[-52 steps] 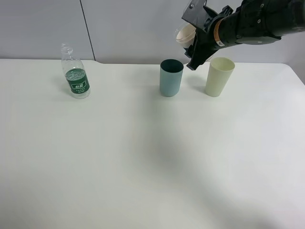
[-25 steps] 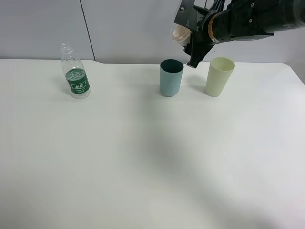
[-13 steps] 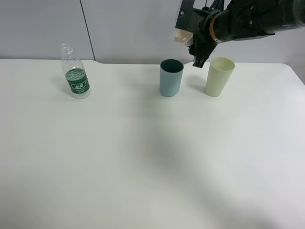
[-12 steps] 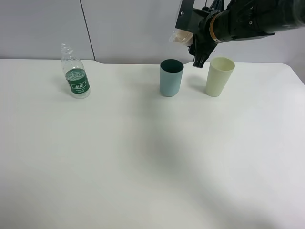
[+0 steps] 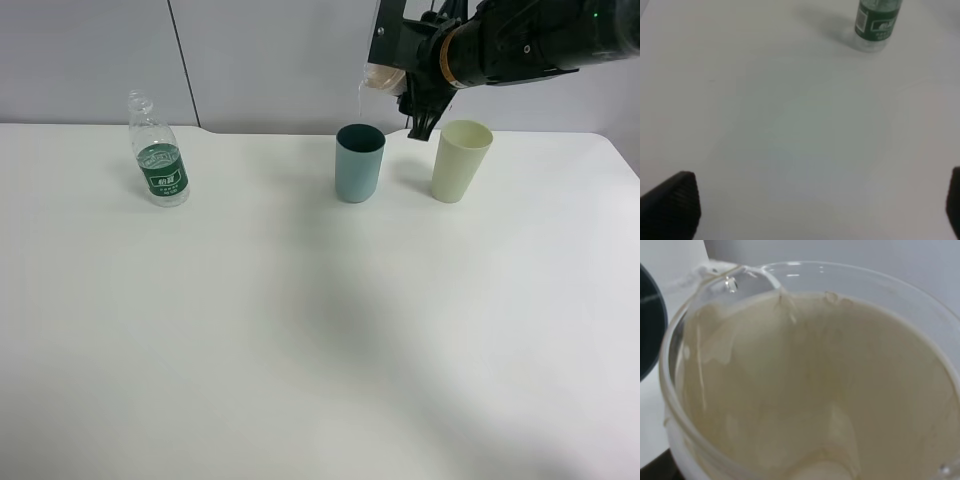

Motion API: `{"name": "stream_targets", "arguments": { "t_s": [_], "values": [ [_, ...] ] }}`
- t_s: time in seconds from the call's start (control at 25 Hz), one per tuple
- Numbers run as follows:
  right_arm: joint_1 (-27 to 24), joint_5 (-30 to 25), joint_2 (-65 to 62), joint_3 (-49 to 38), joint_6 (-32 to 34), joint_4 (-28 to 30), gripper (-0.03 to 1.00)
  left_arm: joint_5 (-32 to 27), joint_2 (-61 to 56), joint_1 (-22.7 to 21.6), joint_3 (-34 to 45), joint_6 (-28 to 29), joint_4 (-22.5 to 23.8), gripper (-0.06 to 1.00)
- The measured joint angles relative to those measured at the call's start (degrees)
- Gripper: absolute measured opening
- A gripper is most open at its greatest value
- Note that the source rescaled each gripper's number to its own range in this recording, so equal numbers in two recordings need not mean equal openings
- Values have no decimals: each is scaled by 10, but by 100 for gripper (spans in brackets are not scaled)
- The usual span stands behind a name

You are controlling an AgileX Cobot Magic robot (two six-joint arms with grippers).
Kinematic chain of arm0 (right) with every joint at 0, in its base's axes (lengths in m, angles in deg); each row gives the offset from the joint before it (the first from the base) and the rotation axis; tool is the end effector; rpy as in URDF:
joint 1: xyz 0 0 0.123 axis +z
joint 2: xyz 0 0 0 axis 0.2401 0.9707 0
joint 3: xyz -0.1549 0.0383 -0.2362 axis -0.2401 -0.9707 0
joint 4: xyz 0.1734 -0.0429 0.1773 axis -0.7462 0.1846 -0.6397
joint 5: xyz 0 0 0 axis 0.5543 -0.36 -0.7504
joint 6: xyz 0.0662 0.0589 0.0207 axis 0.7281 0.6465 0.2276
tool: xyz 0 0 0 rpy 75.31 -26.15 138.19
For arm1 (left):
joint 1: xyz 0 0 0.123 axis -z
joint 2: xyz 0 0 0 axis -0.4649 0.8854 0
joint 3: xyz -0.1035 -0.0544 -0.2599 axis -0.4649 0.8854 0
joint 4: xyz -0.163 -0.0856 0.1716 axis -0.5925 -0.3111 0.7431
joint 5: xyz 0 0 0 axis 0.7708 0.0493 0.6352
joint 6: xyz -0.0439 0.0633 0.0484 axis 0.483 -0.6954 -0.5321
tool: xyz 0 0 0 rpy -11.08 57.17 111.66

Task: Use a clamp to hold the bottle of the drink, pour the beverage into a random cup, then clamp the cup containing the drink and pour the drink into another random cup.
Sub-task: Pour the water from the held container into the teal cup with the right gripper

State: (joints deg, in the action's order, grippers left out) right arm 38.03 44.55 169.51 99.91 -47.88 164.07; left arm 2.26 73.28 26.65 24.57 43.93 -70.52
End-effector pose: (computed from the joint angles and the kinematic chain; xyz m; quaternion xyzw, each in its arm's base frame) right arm 0.3896 0.1560 0.2333 -0.5897 0.6336 -0.2593 0.4284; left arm -0.0056 0.0014 0.2794 -0.0258 0.8470 0.0037 0.5310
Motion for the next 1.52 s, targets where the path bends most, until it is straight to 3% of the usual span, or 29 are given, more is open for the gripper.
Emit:
{"name": "stream_targets", "arguments": {
  "t_s": [1.52],
  "values": [
    [0, -11, 0, 0, -1, 103, 1, 0, 0, 0, 0, 0, 0, 100]
  ]
}}
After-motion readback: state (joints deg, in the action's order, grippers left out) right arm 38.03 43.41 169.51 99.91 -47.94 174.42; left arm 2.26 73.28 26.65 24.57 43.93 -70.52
